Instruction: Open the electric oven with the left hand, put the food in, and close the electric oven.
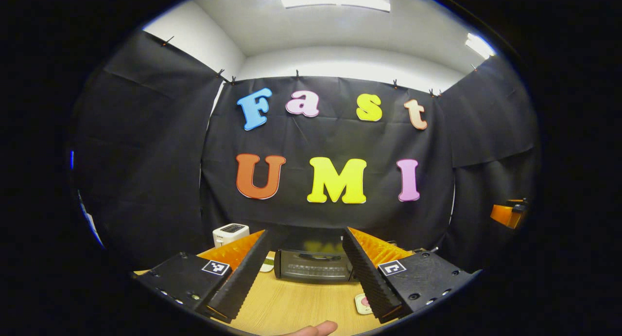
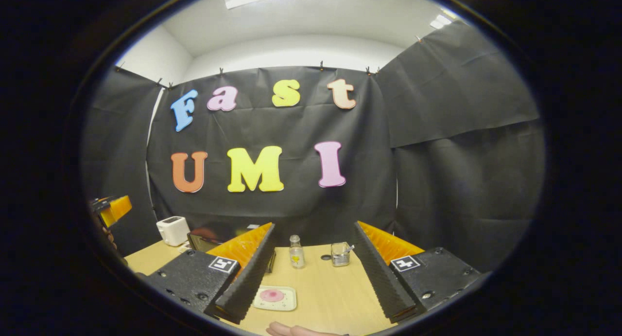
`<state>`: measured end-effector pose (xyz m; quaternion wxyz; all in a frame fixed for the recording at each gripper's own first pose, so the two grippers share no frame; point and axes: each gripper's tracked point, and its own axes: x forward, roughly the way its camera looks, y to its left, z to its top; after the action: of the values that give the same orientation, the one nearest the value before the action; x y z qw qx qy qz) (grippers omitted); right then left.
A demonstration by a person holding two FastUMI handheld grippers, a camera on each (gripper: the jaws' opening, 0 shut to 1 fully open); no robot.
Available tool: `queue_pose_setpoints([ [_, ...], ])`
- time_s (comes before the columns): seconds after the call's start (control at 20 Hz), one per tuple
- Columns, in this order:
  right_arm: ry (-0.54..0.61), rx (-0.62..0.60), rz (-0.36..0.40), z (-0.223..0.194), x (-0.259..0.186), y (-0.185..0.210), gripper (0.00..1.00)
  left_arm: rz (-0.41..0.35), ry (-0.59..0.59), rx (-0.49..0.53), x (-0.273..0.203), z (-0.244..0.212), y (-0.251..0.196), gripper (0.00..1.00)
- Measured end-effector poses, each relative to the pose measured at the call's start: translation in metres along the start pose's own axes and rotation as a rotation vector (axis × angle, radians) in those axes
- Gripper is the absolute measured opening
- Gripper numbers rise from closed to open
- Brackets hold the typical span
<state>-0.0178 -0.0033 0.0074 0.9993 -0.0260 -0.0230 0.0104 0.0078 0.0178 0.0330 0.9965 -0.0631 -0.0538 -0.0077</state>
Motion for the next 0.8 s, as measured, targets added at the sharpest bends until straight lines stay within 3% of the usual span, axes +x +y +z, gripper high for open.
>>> queue_pose_setpoints([
  [0.35, -0.019, 0.005, 0.005, 0.005, 0.001, -0.001, 0.96, -0.014, 0.042, 0.033, 0.067, -0.019, -0.002, 0.95],
  [0.5, -0.02, 0.001, 0.01, 0.005, 0.002, 0.001, 0.96, -0.032, 0.107, 0.045, 0.103, -0.048, -0.011, 0.95],
  [0.65, -0.026, -0.002, 0.019, 0.006, 0.002, 0.002, 0.96, 0.024, 0.132, 0.106, 0.141, -0.079, -0.004, 0.95],
  [0.8, -0.03, -0.007, 0.027, 0.005, 0.003, 0.002, 0.96, 0.001, 0.225, 0.127, 0.178, -0.13, -0.015, 0.95],
])
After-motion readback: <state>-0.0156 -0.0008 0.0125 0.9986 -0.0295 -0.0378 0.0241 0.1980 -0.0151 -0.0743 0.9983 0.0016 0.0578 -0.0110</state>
